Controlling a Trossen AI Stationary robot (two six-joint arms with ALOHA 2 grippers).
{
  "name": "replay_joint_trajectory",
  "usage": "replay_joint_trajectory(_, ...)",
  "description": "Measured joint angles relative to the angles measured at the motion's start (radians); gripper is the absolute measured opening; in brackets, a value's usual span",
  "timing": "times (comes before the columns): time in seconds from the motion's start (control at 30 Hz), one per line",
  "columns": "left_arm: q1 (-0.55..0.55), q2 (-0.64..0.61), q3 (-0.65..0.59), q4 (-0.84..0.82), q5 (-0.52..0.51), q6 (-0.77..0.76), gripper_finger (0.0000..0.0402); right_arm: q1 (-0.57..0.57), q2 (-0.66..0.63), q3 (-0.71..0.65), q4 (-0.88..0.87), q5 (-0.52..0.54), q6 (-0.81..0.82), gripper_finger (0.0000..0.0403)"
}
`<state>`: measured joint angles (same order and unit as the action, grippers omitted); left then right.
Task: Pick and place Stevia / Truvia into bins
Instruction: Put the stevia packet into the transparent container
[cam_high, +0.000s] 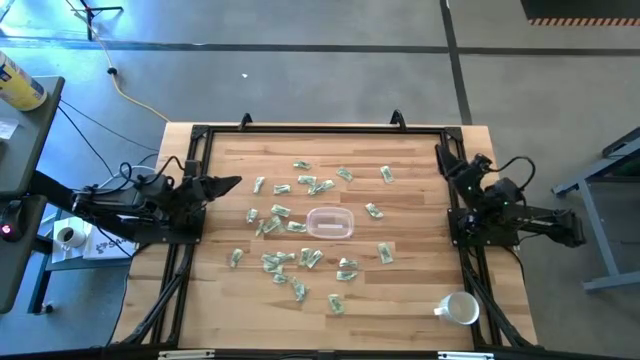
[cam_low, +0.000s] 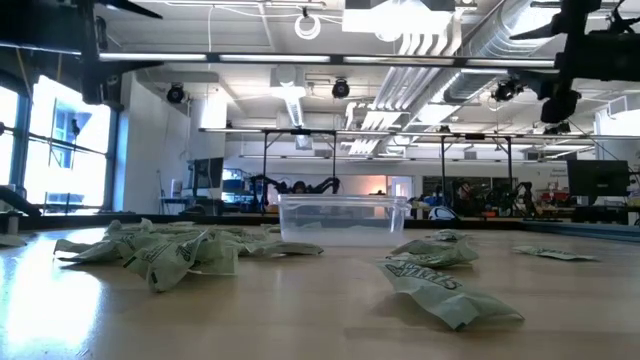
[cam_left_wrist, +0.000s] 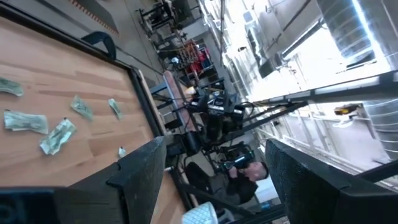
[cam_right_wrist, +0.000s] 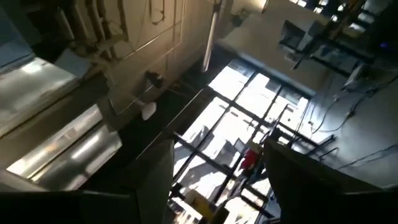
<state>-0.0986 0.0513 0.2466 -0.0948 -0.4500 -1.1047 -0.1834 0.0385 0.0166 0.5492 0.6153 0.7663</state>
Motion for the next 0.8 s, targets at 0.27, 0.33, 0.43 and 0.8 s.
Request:
replay_joint_trajectory(0.27, 0.0, 0.0, 0.0, -0.02, -0.004, 0.109, 0.031, 0.0, 0.266, 0.018, -0.17, -0.223, 0.302, 0.0236)
replay_joint_trajectory(0.33, 0.0, 0.0, 0.0, -0.021, -0.01, 0.165, 0.031, -0.002, 0.401, 0.065, -0.307, -0.231, 0.371, 0.0236)
replay_joint_trajectory(0.43, 0.0, 0.0, 0.0, -0.021, -0.024, 0.227, 0.031, -0.036, 0.574, 0.193, -0.598, -0.229, 0.377, 0.0236)
replay_joint_trajectory(0.8, 0.0, 0.0, 0.0, -0.122, -0.03, 0.225, 0.031, -0.294, 1.134, 0.571, -0.99, -0.422, 0.018, 0.0236)
